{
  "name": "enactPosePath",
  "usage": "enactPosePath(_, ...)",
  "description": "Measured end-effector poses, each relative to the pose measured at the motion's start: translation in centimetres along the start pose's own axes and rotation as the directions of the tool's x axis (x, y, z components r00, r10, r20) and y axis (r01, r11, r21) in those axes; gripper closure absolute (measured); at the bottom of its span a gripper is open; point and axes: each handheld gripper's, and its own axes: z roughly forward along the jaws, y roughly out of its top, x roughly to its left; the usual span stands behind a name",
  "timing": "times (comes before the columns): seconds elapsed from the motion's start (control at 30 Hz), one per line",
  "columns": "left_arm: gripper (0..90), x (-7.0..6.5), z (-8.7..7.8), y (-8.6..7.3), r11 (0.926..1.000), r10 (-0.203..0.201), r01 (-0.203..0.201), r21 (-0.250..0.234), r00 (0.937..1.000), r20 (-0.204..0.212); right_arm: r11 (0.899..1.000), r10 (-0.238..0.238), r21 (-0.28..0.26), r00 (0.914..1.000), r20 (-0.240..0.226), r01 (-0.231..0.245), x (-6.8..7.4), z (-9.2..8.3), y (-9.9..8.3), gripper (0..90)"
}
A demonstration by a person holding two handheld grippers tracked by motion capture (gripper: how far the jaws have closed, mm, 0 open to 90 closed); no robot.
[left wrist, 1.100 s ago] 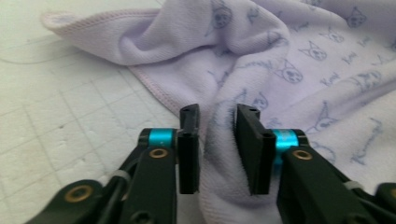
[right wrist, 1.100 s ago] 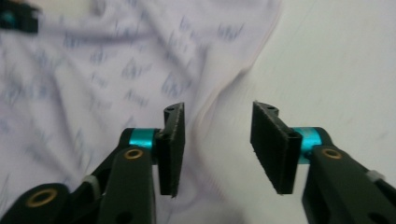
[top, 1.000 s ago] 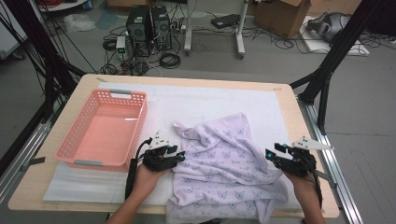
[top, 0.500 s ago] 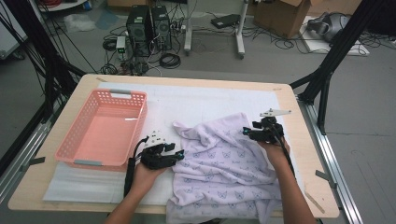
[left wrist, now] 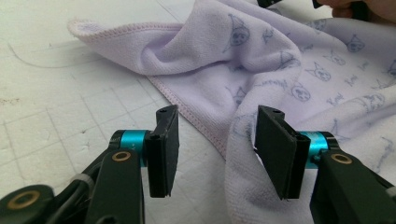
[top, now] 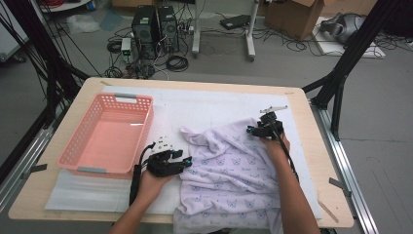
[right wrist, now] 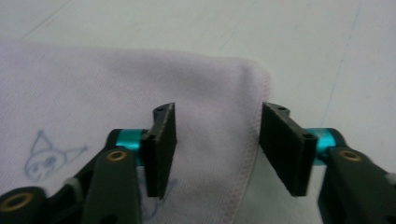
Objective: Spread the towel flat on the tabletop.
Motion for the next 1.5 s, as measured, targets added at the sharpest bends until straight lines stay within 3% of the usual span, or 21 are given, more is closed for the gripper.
enactPosePath(0.03,49.9,0.0,0.0,0.0,1.0,-0.002,0.002,0.001,1.0,0.0,1.0,0.006,-0.005,1.0,0.001,-0.006,0.0,0.0,0.0,60.9)
enactPosePath(0.07,50.0,0.0,0.0,0.0,1.0,-0.004,0.004,0.001,1.0,-0.001,1.0,0.002,-0.006,0.9999,-0.012,-0.002,-0.1,-0.1,0.0,78.0)
enactPosePath(0.1,50.0,0.0,0.0,0.0,1.0,-0.004,0.004,0.001,1.0,-0.002,1.0,-0.017,-0.002,0.9996,-0.022,0.017,-0.2,-0.1,0.1,82.8)
enactPosePath(0.17,50.0,0.0,0.0,0.0,1.0,-0.002,0.002,0.002,1.0,-0.003,0.998,-0.054,0.014,0.9951,0.083,0.053,0.0,-0.4,0.2,84.9)
enactPosePath(0.2,50.1,0.0,0.0,0.0,1.0,-0.002,0.002,0.002,1.0,-0.005,0.999,-0.047,0.013,0.992,0.117,0.046,-0.2,-0.6,0.2,85.1)
enactPosePath(0.27,50.0,-0.1,0.0,0.0,1.0,0.0,0.0,0.005,1.0,-0.007,1.0,0.009,-0.015,0.9852,0.171,-0.006,-1.2,-1.2,0.1,85.1)
enactPosePath(0.4,50.1,-0.1,0.0,0.0,1.0,-0.002,0.003,0.008,1.0,-0.009,0.995,0.085,-0.067,0.9544,0.286,-0.069,-3.0,-2.8,-0.2,84.9)
enactPosePath(0.43,50.1,0.0,0.0,0.0,1.0,-0.003,0.004,0.008,1.0,-0.009,0.994,0.102,-0.072,0.9518,0.289,-0.085,-3.4,-3.0,-0.3,84.7)
enactPosePath(0.53,50.0,-0.1,0.0,0.0,1.0,-0.005,0.005,0.007,0.9999,-0.011,0.993,0.109,-0.07,0.9509,0.29,-0.093,-3.8,-3.3,-0.7,83.0)
enactPosePath(0.6,49.6,0.1,0.0,0.2,0.9999,-0.014,0.014,0.004,0.9998,-0.014,0.991,0.125,-0.084,0.9532,0.275,-0.105,-3.7,-3.5,-0.8,76.5)
enactPosePath(0.77,47.9,0.5,0.2,1.9,0.9985,-0.039,0.038,-0.039,0.9991,-0.015,0.988,0.12,-0.125,0.9701,0.211,-0.095,-3.4,-4.6,-1.0,67.3)
enactPosePath(0.9,46.4,0.9,1.7,3.8,0.9989,-0.035,0.033,-0.032,0.9986,-0.041,0.984,0.123,-0.146,0.9773,0.172,-0.099,-3.5,-5.6,-1.0,64.2)
enactPosePath(0.97,46.5,1.3,2.8,4.7,0.9988,-0.048,0.048,-0.014,0.9984,-0.028,0.985,0.119,-0.144,0.979,0.166,-0.095,-3.5,-6.0,-1.1,62.4)
enactPosePath(1.0,46.7,1.6,3.3,5.2,0.999,-0.04,0.04,-0.02,0.999,-0.02,0.985,0.117,-0.144,0.9806,0.157,-0.094,-3.5,-6.1,-1.1,61.7)
enactPosePath(1.07,47.4,2.0,4.3,5.9,0.999,-0.014,0.012,-0.044,0.9987,-0.048,0.986,0.113,-0.139,0.985,0.131,-0.095,-3.3,-6.4,-1.3,59.3)
enactPosePath(1.23,47.3,3.4,6.3,7.4,0.9985,-0.052,0.053,0.011,0.9948,-0.087,0.993,0.06,-0.101,0.9972,0.046,-0.055,-2.5,-7.2,-1.8,57.0)
enactPosePath(1.3,46.9,3.9,7.1,7.6,0.9985,-0.047,0.05,0.022,0.9918,-0.119,0.994,0.042,-0.1,0.9985,0.036,-0.038,-2.2,-7.5,-1.8,57.0)
enactPosePath(1.43,44.7,5.2,8.5,8.1,0.9933,-0.071,0.084,0.08,0.985,-0.157,0.994,0.015,-0.108,0.9998,0.016,-0.013,-1.5,-8.2,-1.7,57.5)
enactPosePath(1.5,43.0,5.6,9.0,8.5,0.9917,-0.052,0.072,0.106,0.9831,-0.175,0.994,0.004,-0.106,0.9999,0.012,-0.002,-1.3,-8.4,-1.7,57.6)
